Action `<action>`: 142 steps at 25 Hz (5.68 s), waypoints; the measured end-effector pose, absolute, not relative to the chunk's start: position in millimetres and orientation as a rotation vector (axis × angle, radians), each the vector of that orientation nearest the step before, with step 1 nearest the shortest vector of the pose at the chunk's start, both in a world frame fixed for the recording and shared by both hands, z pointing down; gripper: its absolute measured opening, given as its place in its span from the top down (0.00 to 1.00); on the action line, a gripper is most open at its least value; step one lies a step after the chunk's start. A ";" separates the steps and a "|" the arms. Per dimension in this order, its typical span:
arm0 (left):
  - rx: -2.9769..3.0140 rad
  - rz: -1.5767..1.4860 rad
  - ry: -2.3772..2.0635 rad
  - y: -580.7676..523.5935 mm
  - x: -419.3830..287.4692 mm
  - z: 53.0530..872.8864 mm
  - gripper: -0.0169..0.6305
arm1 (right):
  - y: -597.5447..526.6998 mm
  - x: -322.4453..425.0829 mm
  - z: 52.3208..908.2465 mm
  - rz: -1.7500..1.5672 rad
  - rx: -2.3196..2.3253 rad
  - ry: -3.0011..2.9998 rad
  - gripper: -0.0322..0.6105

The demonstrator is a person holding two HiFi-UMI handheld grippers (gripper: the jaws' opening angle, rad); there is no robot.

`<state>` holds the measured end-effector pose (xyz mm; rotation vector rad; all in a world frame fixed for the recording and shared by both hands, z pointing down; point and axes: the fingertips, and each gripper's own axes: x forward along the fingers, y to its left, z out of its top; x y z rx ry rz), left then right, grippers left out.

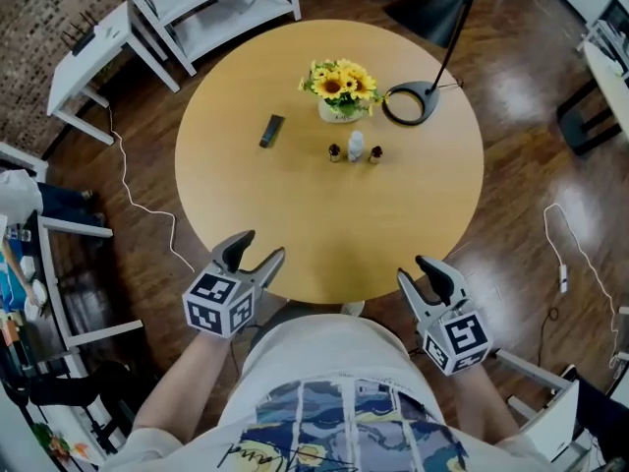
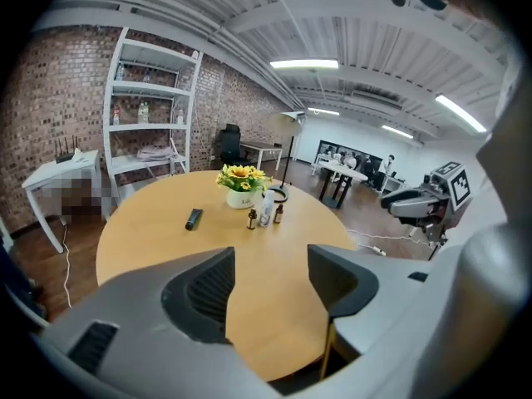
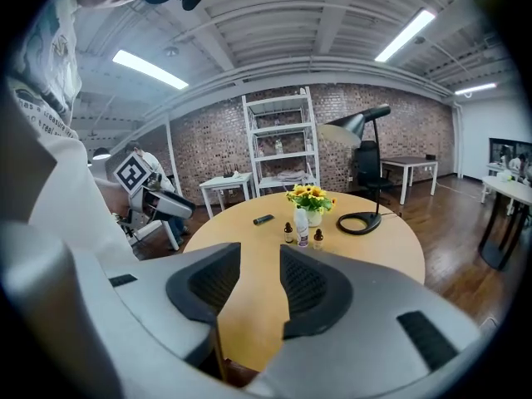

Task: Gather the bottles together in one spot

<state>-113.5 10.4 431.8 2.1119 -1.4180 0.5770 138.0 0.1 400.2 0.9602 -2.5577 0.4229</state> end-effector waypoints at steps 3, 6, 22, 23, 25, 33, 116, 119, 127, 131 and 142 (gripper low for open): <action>2.102 0.636 -1.445 -29.4 -141.5 448.0 0.55 | -4.4 128.9 403.4 0.429 0.978 -2.533 0.68; 2.109 0.738 -1.477 -77.9 -172.1 467.9 0.55 | -3.8 116.4 405.8 0.476 1.004 -2.496 0.68; 1.934 1.132 -1.378 -292.2 -256.4 624.6 0.64 | 21.9 100.6 412.1 0.629 1.301 -2.262 0.68; 1.925 1.142 -1.380 -297.2 -260.1 629.3 0.64 | 23.6 99.7 411.9 0.636 1.320 -2.254 0.68; 1.914 1.141 -1.355 -301.0 -262.8 638.7 0.66 | 25.8 98.0 410.9 0.646 1.349 -2.242 0.68; 1.921 1.213 -1.253 -295.1 -259.7 658.7 0.81 | 21.8 93.2 409.8 0.643 1.377 -2.228 0.68; 2.342 0.268 -0.918 -16.7 -128.8 439.9 0.78 | -291.4 111.3 514.6 0.336 1.372 -2.233 0.67; 2.323 0.274 -0.924 -13.5 -135.7 445.9 0.78 | -294.2 110.7 529.4 0.328 1.409 -2.205 0.67; 2.296 0.259 -0.922 -13.1 -139.1 452.8 0.79 | -296.9 108.1 554.5 0.341 1.444 -2.188 0.67; 2.299 0.268 -0.916 -12.8 -137.0 457.1 0.78 | -295.3 109.6 559.5 0.312 1.463 -2.193 0.67; 2.295 0.274 -0.892 -11.2 -132.3 460.5 0.78 | -285.9 111.3 568.2 0.287 1.488 -2.174 0.66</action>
